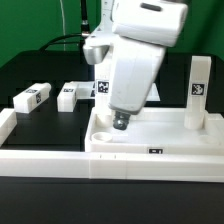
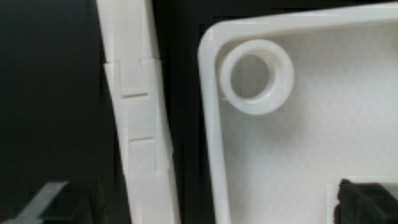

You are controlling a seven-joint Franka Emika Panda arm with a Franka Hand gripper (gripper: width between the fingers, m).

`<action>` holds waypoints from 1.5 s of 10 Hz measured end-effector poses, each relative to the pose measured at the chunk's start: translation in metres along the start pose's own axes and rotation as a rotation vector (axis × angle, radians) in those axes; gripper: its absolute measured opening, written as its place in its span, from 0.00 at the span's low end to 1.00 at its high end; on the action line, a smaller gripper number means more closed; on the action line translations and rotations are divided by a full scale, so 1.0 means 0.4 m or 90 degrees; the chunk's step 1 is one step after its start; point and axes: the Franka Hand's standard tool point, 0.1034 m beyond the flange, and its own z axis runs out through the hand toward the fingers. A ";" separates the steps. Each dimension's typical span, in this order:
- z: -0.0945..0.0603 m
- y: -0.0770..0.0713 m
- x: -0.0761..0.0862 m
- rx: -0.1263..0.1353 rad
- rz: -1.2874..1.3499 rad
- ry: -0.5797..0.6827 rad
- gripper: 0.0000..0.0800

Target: Assemble desk

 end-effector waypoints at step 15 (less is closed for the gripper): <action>0.011 -0.021 -0.127 0.100 0.577 -0.029 0.81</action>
Offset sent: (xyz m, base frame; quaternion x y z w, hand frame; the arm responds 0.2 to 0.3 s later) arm 0.0000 0.0000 0.0000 0.0000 0.0000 0.1938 0.9810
